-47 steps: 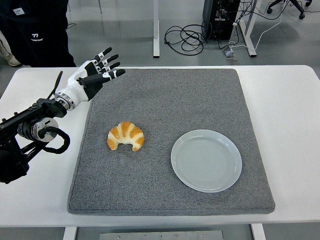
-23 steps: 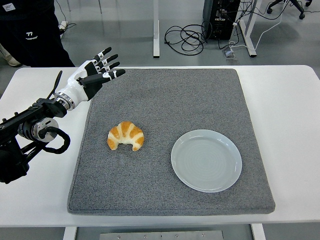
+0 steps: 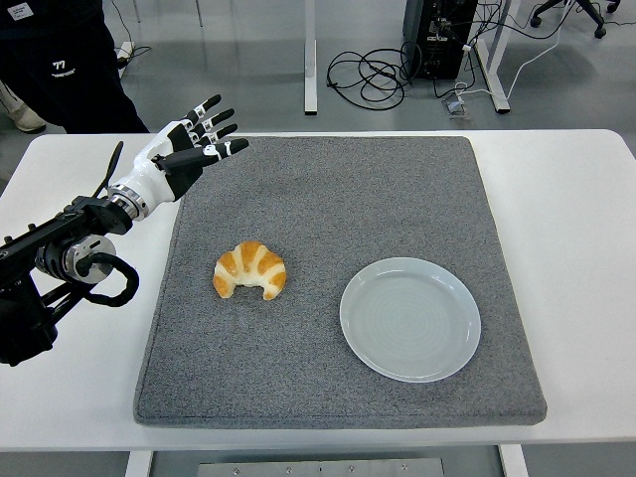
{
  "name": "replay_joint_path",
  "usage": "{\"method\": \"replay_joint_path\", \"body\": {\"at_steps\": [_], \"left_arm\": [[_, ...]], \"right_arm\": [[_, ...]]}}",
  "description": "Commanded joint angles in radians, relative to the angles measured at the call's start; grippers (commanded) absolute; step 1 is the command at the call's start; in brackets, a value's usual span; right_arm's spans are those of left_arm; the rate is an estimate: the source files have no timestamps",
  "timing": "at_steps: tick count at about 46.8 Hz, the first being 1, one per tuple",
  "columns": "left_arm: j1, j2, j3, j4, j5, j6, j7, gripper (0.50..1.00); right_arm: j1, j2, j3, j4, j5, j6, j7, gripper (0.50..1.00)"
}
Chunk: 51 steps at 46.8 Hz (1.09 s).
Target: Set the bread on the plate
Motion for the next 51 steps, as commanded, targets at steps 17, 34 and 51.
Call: {"method": "replay_joint_path", "body": {"at_steps": [17,34,51], "left_arm": [[-0.01,0.029,0.01,-0.02,0.005,0.018,0.002,0.968],[-0.071,0.215,0.166,-0.264,0.107,0.072,0.002,0.958],[-0.09,0.311,0.182,-0.362,0.33,0.072,0.002,0.96]], "right_arm": [[0.0,0.0,0.0,0.0,0.0,0.0,0.0,1.0],[0.0,0.0,0.0,0.0,0.0,0.0,0.0,1.0],[0.0,0.0,0.0,0.0,-0.001,0.0,0.0,1.0]]}}
